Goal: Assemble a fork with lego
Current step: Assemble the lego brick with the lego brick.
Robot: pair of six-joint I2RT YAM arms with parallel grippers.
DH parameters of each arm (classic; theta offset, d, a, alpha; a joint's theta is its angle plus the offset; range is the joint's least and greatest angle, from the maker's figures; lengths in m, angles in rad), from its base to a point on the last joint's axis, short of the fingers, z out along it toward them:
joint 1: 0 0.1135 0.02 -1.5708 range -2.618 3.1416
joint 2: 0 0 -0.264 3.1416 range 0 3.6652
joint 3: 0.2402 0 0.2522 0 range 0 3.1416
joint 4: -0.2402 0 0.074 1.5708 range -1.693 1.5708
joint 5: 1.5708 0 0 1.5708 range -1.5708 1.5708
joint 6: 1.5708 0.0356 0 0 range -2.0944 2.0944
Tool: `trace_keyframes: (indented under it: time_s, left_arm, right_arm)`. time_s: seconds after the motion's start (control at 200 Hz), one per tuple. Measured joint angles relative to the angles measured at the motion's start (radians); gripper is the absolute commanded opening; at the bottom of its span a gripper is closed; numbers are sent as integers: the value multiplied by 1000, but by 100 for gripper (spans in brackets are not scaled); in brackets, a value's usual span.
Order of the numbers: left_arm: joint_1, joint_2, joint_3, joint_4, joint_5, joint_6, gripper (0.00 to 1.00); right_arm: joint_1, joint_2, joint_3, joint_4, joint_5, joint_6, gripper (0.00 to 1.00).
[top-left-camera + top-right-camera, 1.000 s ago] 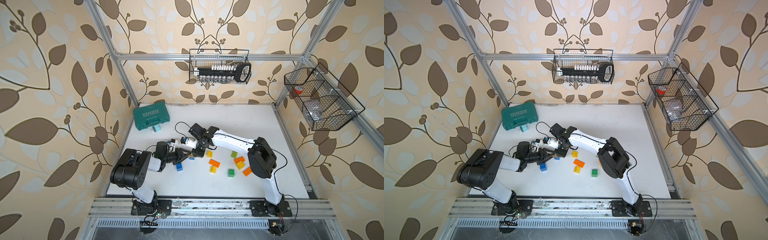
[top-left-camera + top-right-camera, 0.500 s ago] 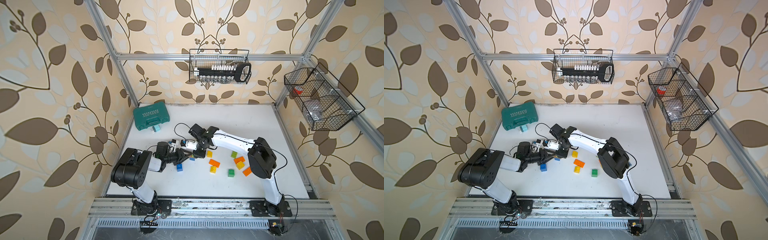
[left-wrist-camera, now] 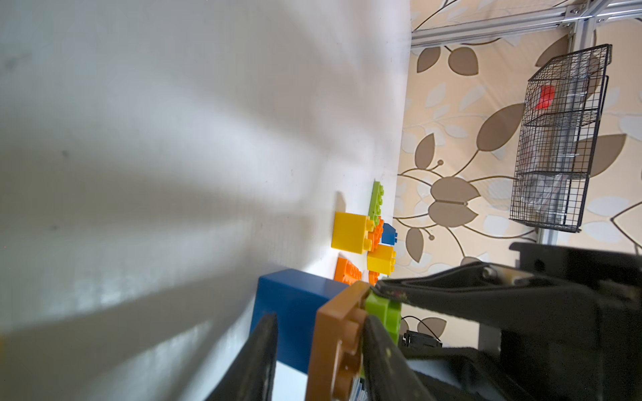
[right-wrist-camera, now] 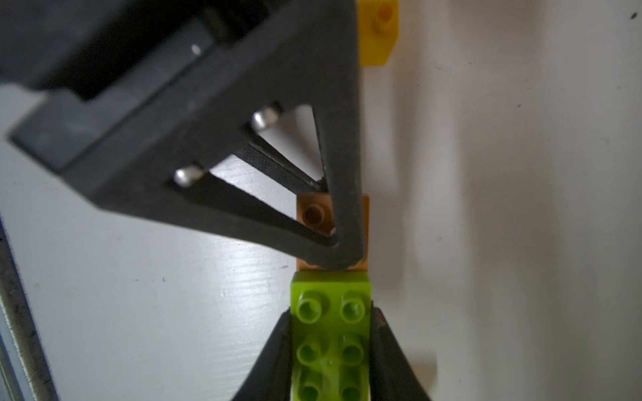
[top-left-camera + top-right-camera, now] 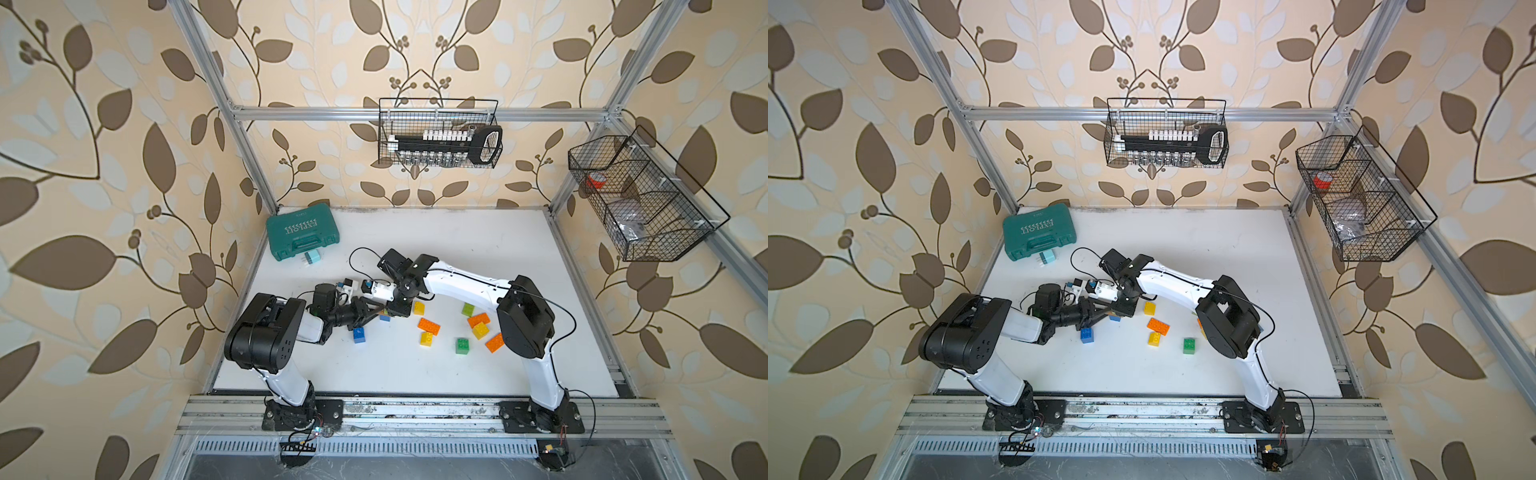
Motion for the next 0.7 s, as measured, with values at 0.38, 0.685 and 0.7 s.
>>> trace_keyframes:
  time_s: [0.38,0.685,0.7]
  left_arm:
    - [0,2,-2,8,0,-1,41]
    - [0,15,-6,36,3,-2,41]
    - [0,15,-7,37,3,-2,41]
  right_arm:
    - [12,0,-3,3,38,13,19]
    - [-4,-2,-5,10,5,99,23]
    - [-7,-2,-6,11,-3,99,23]
